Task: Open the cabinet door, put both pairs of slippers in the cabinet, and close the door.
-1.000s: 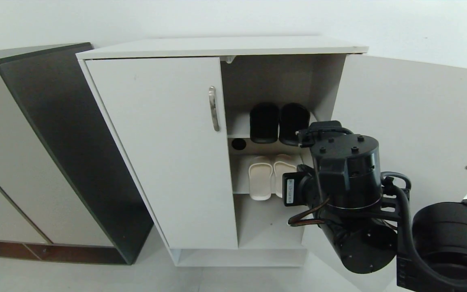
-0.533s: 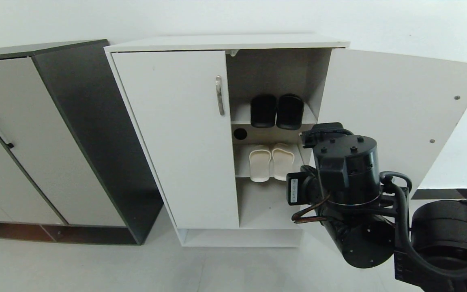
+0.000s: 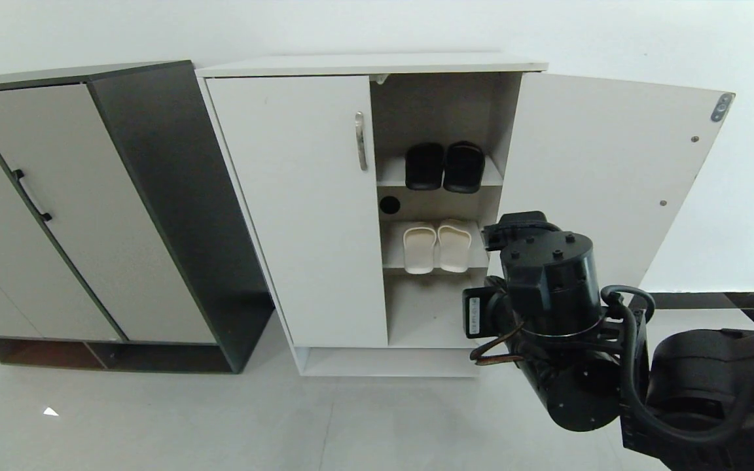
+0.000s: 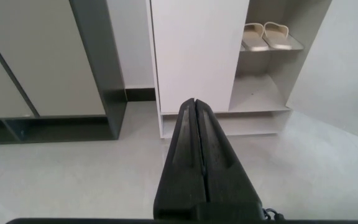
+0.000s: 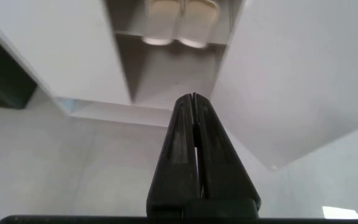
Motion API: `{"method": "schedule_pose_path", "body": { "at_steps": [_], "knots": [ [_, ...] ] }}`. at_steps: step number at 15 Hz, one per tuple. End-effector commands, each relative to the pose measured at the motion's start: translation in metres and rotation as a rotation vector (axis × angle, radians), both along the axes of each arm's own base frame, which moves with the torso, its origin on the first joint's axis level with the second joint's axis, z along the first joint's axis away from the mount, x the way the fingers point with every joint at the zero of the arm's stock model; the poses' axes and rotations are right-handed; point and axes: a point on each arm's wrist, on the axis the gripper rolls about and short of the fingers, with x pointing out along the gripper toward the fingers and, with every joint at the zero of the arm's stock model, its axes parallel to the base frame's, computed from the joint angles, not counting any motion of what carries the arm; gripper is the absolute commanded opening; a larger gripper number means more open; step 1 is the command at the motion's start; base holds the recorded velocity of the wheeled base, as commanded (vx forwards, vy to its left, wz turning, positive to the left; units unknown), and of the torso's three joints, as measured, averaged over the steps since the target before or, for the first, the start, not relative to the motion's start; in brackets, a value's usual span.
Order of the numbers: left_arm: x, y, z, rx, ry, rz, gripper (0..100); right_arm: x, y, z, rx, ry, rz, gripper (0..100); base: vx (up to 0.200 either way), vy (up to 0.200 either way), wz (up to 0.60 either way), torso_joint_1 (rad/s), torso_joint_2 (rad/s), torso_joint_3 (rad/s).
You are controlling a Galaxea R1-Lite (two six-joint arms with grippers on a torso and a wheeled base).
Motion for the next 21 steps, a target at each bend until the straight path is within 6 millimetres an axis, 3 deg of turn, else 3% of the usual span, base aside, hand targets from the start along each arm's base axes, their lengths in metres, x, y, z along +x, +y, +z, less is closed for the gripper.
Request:
{"method": "schedule_pose_path", "body": {
  "at_steps": [1,21],
  "knots": [
    [0.0000,0.0000,0.0001,0.000,-0.001,0.000,0,-0.0003,0.0012,-0.0017,-0.001,0.002,0.003,0,0.000,0.000,0.00,0.000,0.00,0.000],
    [0.0000,0.0000,-0.0001,0.002,0.001,-0.001,0,0.0010,0.0020,-0.0054,-0.014,0.010,0.002,0,0.000,0.000,0.00,0.000,-0.02,-0.017]
  ]
}}
